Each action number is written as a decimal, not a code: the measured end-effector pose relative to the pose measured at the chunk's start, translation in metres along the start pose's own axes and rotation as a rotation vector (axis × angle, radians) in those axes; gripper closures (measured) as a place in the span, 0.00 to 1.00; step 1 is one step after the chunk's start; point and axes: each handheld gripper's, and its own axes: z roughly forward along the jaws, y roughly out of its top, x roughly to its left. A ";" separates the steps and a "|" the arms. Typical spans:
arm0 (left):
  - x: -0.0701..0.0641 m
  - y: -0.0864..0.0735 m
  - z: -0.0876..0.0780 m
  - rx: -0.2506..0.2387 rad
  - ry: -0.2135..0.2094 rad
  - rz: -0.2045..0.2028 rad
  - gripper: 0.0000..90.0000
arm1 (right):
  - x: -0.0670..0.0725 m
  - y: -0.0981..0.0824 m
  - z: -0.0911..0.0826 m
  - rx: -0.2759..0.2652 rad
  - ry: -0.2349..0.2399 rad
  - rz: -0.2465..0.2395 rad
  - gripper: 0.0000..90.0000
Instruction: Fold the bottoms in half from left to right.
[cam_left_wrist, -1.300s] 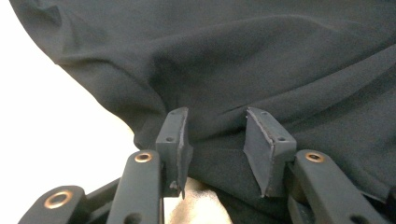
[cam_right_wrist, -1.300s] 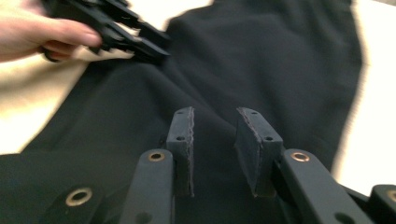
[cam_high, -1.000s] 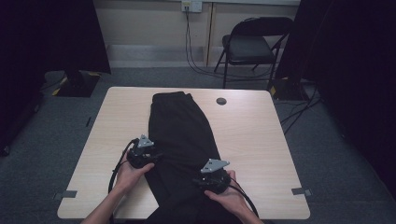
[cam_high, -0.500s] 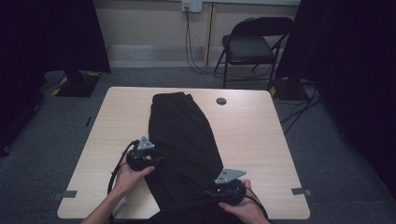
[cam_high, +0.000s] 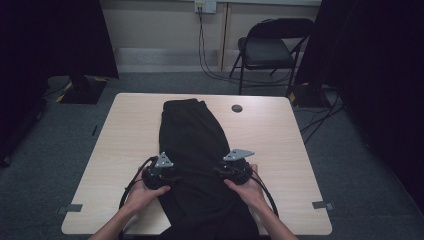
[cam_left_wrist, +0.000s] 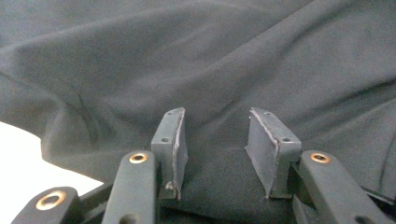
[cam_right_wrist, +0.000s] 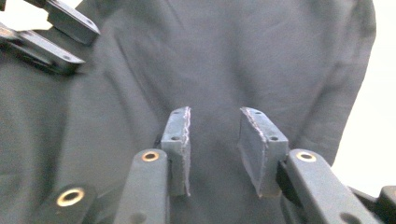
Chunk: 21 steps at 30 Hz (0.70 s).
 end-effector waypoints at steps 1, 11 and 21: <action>-0.001 -0.001 -0.002 0.007 0.000 0.007 0.63 | 0.000 -0.001 0.005 0.011 -0.001 0.003 0.66; 0.001 0.001 -0.018 -0.042 -0.030 -0.035 0.63 | 0.013 -0.023 0.000 0.035 0.025 -0.038 0.61; 0.011 0.010 -0.011 -0.081 0.018 -0.048 0.60 | 0.041 -0.050 -0.038 0.078 0.069 -0.075 0.61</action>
